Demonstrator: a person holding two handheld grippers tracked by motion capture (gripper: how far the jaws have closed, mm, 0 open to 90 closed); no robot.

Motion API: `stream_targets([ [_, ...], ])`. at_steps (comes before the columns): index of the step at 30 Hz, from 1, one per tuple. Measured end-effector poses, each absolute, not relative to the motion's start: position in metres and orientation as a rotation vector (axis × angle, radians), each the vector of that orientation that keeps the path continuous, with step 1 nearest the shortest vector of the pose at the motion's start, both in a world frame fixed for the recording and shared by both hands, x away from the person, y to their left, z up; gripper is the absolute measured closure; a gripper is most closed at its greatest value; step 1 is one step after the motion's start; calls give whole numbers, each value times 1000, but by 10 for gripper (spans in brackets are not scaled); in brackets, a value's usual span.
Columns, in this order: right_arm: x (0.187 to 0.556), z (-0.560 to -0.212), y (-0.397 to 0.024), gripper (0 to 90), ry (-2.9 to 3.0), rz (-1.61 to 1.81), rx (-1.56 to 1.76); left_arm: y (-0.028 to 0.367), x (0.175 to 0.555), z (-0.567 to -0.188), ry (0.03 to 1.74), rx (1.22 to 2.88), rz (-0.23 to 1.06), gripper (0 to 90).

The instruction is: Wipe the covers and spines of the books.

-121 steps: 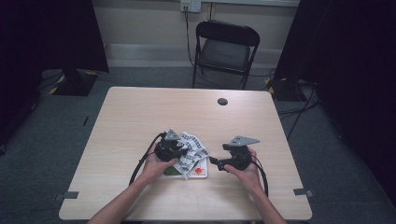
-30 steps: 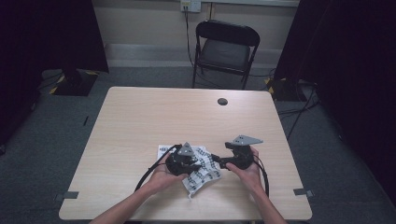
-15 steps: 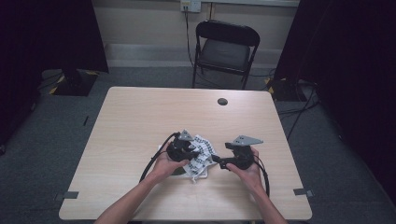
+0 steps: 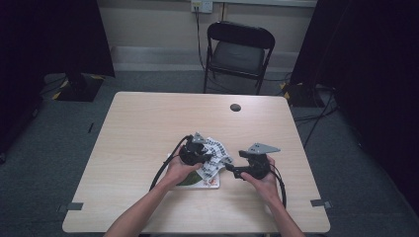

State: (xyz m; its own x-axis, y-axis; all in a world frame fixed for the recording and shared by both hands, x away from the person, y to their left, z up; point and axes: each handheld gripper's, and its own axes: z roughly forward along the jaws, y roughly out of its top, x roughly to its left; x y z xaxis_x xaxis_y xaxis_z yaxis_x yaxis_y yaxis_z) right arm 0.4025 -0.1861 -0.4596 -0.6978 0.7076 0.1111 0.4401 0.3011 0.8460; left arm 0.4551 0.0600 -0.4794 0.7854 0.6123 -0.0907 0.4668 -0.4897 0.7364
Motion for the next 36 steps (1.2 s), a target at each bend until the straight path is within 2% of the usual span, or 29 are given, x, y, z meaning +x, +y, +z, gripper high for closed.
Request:
stream_targets([
  [3,403,-459,-187,208,2284,1354,1048,60,451,-481,737,2187,283,792],
  [17,403,-459,-187,205,2298,1348,1051,55,404,-480,587,2232,197,794],
  [22,403,-459,-186,204,2299,1346,1051,57,391,-480,572,2226,126,792],
  [24,403,-459,-186,203,2296,1347,1053,56,388,-480,559,2235,146,792],
  [29,403,-460,-185,200,2302,1342,1052,55,399,-480,596,2217,104,791],
  [36,403,-459,-186,199,2297,1348,1051,53,431,-480,708,2191,119,792],
])
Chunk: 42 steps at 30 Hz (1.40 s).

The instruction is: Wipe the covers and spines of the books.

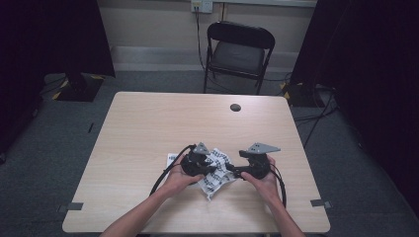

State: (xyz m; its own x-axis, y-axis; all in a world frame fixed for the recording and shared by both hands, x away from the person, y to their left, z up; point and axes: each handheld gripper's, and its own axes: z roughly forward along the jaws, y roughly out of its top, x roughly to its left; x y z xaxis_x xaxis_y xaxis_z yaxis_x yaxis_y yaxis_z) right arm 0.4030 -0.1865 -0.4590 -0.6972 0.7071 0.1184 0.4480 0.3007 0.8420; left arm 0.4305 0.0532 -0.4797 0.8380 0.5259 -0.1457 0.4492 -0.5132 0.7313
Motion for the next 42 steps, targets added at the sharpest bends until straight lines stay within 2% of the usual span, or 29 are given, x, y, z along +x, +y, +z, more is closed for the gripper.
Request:
stream_targets([
  [9,403,-459,-188,199,2297,1346,1055,54,456,-478,780,2185,165,789],
  [16,403,-459,-188,197,2305,1349,1053,52,455,-480,761,2181,198,788],
  [32,403,-459,-187,200,2311,1359,1046,43,420,-479,606,2237,135,787],
  [42,403,-459,-188,199,2308,1357,1047,51,394,-479,543,2244,91,788],
])
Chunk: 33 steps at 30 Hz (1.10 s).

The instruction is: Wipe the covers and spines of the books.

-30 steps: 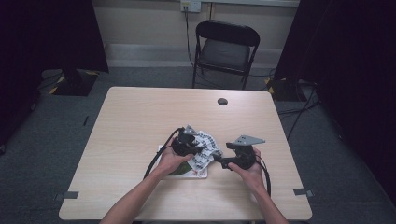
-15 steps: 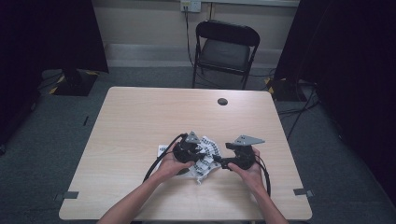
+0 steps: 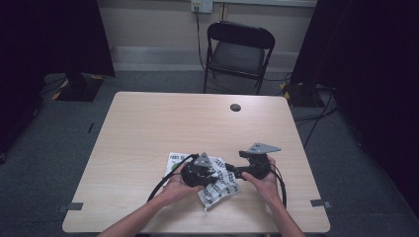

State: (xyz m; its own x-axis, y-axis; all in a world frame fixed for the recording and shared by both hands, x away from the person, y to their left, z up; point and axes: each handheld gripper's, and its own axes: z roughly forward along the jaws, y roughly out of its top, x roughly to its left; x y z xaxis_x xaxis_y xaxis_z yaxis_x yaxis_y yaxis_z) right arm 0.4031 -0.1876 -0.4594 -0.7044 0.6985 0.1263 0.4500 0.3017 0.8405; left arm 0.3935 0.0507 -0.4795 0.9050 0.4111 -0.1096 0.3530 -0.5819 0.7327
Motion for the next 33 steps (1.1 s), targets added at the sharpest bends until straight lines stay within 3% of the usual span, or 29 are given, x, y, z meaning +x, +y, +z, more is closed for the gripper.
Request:
stream_targets([
  [11,404,-458,-187,187,2304,1382,1030,41,430,-479,705,2203,77,786],
  [20,404,-457,-192,187,2289,1384,1043,47,450,-479,784,2174,148,783],
  [28,403,-457,-192,187,2290,1382,1042,69,455,-478,838,2154,158,788],
  [33,404,-458,-192,188,2291,1376,1045,83,439,-479,793,2164,166,791],
])
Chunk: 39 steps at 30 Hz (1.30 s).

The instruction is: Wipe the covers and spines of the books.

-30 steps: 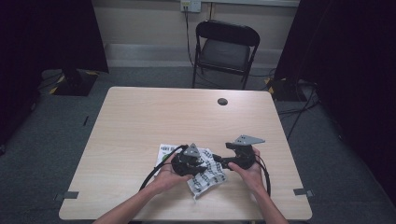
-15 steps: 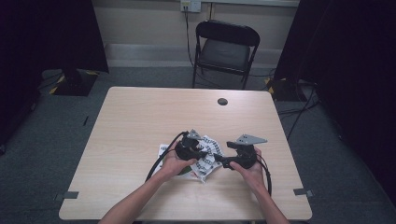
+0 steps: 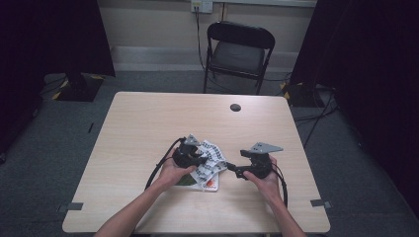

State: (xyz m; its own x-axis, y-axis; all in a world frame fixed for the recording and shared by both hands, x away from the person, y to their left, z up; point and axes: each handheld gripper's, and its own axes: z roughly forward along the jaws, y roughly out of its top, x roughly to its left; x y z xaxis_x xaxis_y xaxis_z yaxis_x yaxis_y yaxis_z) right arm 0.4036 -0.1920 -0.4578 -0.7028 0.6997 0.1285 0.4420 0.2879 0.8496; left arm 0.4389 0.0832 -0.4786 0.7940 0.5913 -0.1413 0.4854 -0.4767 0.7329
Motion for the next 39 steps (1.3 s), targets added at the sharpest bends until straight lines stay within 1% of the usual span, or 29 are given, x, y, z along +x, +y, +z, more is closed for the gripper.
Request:
stream_targets([
  [3,403,-458,-192,188,2294,1372,1043,92,426,-478,750,2186,164,791],
  [9,403,-458,-191,188,2293,1369,1046,118,415,-478,782,2161,150,791],
  [11,402,-458,-191,188,2294,1367,1044,128,410,-480,803,2131,141,791],
  [15,403,-460,-190,188,2300,1362,1047,142,400,-476,820,2149,158,792],
  [25,403,-463,-186,174,2319,1338,1045,188,403,-476,934,2091,190,791],
  [33,403,-464,-184,176,2328,1326,1041,214,400,-476,992,2062,200,792],
  [39,402,-464,-183,177,2332,1323,1030,234,401,-463,1060,1960,247,796],
])
